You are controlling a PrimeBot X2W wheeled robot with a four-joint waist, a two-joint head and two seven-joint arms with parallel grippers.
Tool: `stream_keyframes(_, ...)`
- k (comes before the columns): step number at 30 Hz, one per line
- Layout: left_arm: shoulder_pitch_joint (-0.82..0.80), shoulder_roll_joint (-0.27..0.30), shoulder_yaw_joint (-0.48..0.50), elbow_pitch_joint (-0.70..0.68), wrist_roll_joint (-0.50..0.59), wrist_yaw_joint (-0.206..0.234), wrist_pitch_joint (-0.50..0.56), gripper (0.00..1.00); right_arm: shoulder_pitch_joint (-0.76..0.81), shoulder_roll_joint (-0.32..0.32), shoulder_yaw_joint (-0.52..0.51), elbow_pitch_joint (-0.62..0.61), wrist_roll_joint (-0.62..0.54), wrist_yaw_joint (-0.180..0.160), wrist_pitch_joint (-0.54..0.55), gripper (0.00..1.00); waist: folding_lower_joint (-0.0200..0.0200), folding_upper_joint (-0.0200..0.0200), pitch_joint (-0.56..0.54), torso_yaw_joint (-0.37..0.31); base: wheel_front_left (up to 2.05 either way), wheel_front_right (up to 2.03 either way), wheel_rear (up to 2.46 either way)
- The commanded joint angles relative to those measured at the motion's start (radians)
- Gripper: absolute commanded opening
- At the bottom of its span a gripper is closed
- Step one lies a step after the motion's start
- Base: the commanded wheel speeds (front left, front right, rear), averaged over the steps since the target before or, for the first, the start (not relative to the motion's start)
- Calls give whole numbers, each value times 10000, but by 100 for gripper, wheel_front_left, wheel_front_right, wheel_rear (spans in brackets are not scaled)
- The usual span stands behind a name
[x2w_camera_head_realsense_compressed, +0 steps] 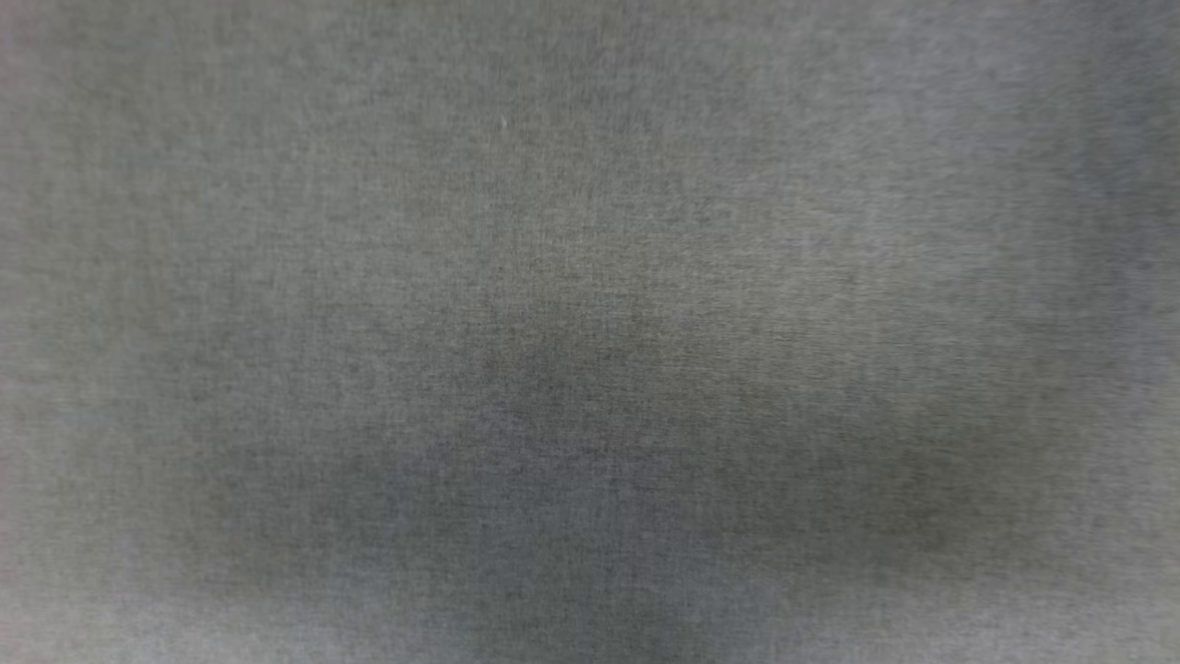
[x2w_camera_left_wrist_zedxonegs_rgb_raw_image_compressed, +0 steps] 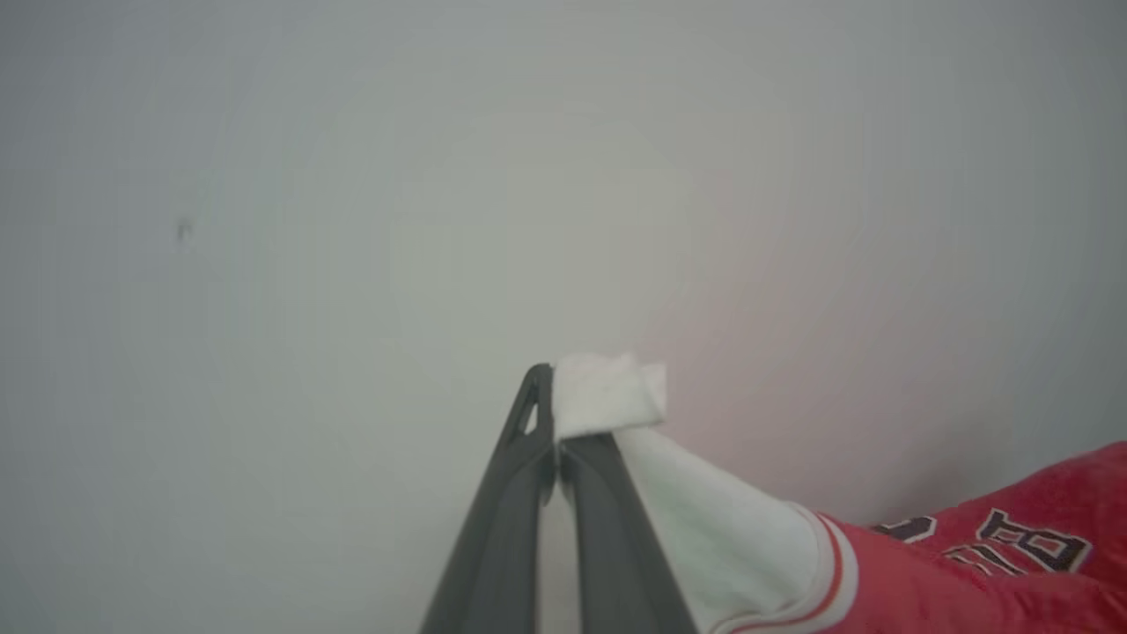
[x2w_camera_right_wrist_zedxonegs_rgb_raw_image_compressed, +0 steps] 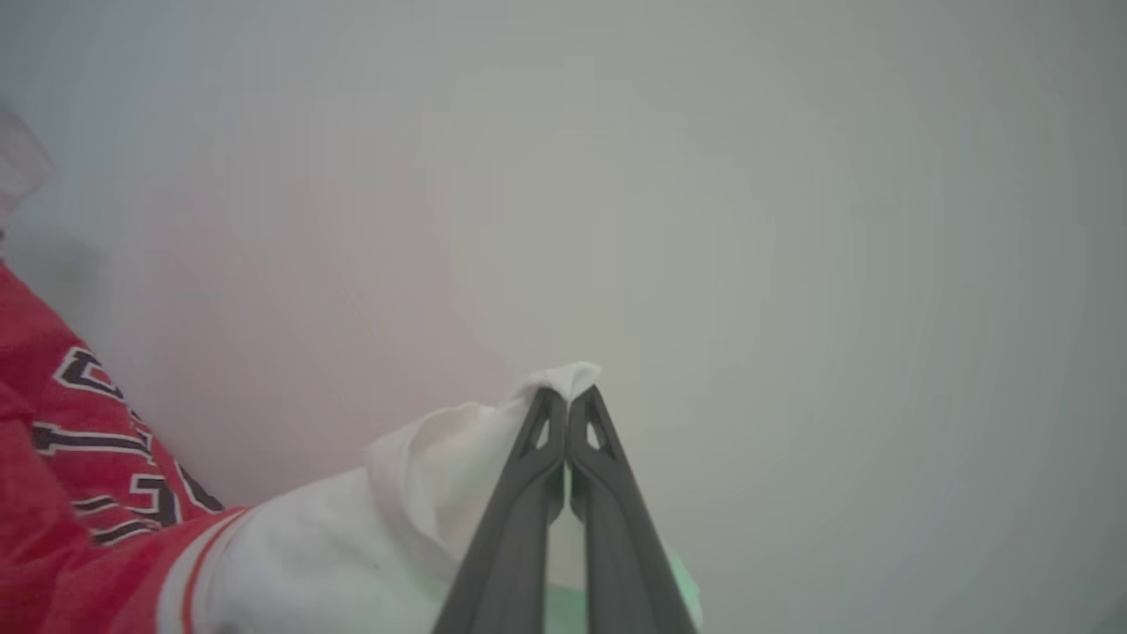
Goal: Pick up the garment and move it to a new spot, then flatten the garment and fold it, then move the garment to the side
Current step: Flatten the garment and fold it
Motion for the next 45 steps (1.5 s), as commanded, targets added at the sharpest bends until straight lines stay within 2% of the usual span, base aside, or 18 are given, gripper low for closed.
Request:
stream_keyframes(1,191,-97,14,154,-41,-52,-68,0,160,86,-60,13,-84,-15,-3,0,0,0,672,253,0,0,0)
stream_keyframes(5,481,-239,-53,605,-143,-153,-25,0,504,220,-9,340,-90,-15,-4,0,0,0,615,258,0,0,0)
stream_keyframes(10,1130,-393,-234,989,-320,-279,483,0,929,219,235,1357,340,-15,-3,0,0,0,126,263,0,0,0)
stream_keyframes(17,2563,-298,-432,1195,-657,-370,1176,0,1587,154,1011,2985,1693,-15,120,0,0,0,-1008,213,0,0,0)
stream_keyframes(23,3984,-32,-786,842,-923,-359,1612,0,2524,-7,2246,3495,3148,-15,833,0,0,0,-2003,206,0,0,0)
stream_keyframes(30,5695,451,-1053,207,-1403,-358,1991,0,4058,-600,3895,2613,5170,-15,1954,0,0,0,-3035,213,0,0,0)
stream_keyframes(36,7235,1028,-1193,-413,-1901,-357,2325,0,5479,-1551,5094,1169,6867,-15,3070,0,0,0,-3809,193,0,0,0)
stream_keyframes(42,8855,1667,-1267,-1291,-2292,-352,2574,0,6920,-2641,5764,-221,8331,-15,4154,0,0,0,-4500,124,0,0,0)
stream_keyframes(45,9496,1846,-1267,-1705,-2465,-257,2695,0,7473,-2965,5963,-608,8698,-15,4538,0,0,0,-4746,123,0,0,0)
